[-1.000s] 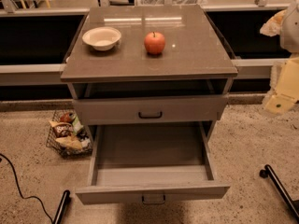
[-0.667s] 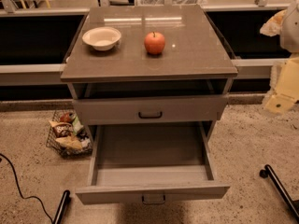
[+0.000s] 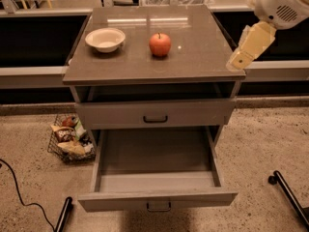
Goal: Place apple into middle drawer
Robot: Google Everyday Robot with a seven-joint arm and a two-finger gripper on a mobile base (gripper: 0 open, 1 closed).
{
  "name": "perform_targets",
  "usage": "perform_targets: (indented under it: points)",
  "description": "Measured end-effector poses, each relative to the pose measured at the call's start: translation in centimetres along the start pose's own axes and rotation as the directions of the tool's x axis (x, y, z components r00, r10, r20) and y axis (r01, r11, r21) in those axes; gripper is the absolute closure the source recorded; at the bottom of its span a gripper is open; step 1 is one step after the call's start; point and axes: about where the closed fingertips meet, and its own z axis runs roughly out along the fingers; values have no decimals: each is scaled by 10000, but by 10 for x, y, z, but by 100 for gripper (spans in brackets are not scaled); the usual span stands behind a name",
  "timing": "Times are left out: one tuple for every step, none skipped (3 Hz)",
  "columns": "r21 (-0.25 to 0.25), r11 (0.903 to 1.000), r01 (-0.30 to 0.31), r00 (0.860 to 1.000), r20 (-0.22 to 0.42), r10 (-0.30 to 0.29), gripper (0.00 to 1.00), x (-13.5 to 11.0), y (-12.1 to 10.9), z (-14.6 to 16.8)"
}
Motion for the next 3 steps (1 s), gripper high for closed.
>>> perform_targets:
  points:
    - [-1, 10000, 3, 10000, -1, -3, 0, 0, 0, 0]
    - [-29, 9999, -113, 9998, 155, 113, 0, 0, 0, 2]
    - [-224, 9987, -460, 9945, 932, 479, 0, 4, -11, 44]
